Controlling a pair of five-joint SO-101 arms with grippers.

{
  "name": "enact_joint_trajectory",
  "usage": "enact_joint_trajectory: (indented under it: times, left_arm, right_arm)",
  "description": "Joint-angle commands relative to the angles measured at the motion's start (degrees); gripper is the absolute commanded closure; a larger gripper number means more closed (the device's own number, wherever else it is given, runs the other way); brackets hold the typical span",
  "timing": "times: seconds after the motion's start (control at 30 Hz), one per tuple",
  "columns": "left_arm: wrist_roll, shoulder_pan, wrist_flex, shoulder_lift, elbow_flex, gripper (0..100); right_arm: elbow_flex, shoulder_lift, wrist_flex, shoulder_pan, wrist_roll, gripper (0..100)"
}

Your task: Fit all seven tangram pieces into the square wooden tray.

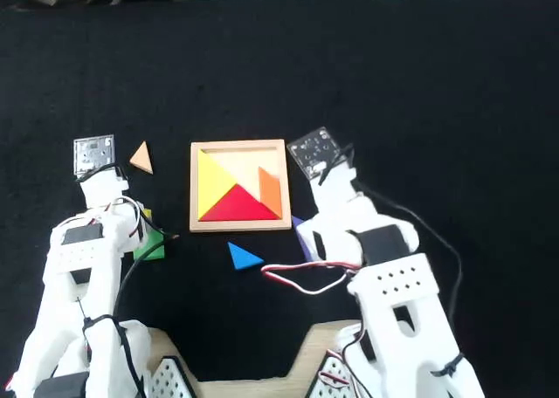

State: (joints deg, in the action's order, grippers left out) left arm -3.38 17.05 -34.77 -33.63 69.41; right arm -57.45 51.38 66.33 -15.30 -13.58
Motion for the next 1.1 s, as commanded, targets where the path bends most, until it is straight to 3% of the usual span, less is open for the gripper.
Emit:
enact_joint_trajectory:
  times: [0.0,0.17,0.47,0.73,0.93,1.07]
  left_arm:
    - [-0.2,-0.6,0.8,-0.6,-0.6,81]
    - [-0.2,-0.5,0.8,-0.6,-0.6,81]
    - [-0.2,-0.6,0.8,-0.6,-0.6,81]
    - [-0.2,-0.5,0.8,-0.6,-0.7,81]
    - [-0.2,-0.4,0.9,-0.6,-0.8,81]
    - [-0.2,-0.4,2.2,-0.6,-0.6,81]
  right_arm:
    - [5.4,-0.4,3.0,1.0,0.4,80.3]
    - [5.8,-4.0,3.5,0.7,0.4,80.4]
    - [12.4,-28.4,3.2,-1.1,0.4,80.3]
    - [12.5,-28.5,1.7,-7.2,0.9,80.2]
    - [12.3,-32.9,-1.8,-7.4,4.0,67.0]
    - [12.0,-34.8,-3.1,-7.1,4.0,66.2]
